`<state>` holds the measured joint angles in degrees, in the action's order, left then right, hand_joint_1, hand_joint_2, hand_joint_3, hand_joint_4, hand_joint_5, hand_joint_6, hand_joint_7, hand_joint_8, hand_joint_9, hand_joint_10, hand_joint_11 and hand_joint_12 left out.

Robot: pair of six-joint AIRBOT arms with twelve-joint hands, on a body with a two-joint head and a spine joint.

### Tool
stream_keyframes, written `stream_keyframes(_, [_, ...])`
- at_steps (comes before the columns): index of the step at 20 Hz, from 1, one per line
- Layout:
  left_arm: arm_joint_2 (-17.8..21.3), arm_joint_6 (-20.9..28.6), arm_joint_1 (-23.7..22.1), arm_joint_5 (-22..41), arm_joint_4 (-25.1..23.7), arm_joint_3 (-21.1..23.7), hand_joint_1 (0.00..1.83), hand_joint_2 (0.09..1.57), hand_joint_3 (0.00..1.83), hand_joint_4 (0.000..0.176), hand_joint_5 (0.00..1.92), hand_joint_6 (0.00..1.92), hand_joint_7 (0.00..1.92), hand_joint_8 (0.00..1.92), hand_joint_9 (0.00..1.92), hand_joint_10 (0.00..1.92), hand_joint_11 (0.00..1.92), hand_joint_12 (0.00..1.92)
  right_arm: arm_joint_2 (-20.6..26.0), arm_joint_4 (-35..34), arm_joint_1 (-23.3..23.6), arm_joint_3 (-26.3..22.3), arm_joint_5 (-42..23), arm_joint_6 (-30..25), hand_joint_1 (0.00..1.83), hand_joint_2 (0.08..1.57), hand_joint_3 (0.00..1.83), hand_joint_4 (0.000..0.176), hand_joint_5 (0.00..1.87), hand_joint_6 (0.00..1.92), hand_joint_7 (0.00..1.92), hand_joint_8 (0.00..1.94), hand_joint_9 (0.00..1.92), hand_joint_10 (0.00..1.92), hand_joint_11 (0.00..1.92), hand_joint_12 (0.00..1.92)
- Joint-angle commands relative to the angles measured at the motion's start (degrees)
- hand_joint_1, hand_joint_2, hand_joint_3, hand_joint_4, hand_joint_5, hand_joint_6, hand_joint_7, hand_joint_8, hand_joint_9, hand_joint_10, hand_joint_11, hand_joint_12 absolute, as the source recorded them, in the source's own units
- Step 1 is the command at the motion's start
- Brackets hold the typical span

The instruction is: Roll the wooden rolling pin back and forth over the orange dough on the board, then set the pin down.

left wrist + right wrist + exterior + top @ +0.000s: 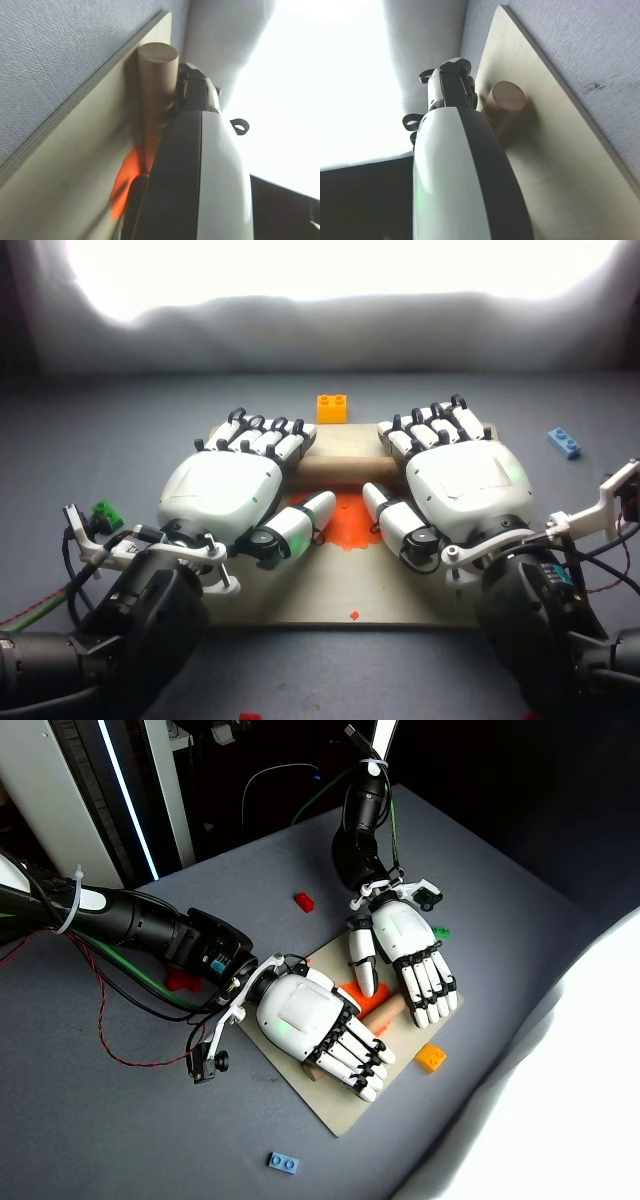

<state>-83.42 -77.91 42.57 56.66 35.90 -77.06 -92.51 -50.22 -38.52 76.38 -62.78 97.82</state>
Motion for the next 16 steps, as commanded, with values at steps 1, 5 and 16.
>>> stream_keyframes(1, [0.65, 0.28, 0.19, 5.77, -1.85, 0.27, 0.00, 1.48, 0.00, 0.000, 0.19, 0.00, 0.22, 0.00, 0.18, 0.00, 0.00, 0.32, 0.39, 3.39, -0.18, -0.26, -5.32, 0.55, 0.00, 1.55, 0.00, 0.000, 0.31, 0.01, 0.30, 0.00, 0.22, 0.00, 0.00, 0.45])
stream_keyframes(5, [1.85, 0.32, 0.82, 5.78, -2.00, 1.62, 0.00, 1.47, 0.00, 0.000, 0.21, 0.01, 0.27, 0.01, 0.22, 0.01, 0.00, 0.43, 0.44, 3.39, -0.29, -0.58, -5.59, 0.97, 0.00, 1.55, 0.00, 0.000, 0.36, 0.03, 0.34, 0.01, 0.24, 0.01, 0.00, 0.59])
stream_keyframes(16, [3.40, 0.31, 1.35, 5.79, -3.04, 3.95, 0.00, 1.49, 0.01, 0.000, 0.23, 0.00, 0.28, 0.00, 0.24, 0.00, 0.00, 0.52, 0.91, 3.39, -1.13, -1.83, -5.91, 1.59, 0.00, 1.54, 0.00, 0.000, 0.32, 0.01, 0.33, 0.01, 0.23, 0.01, 0.00, 0.48])
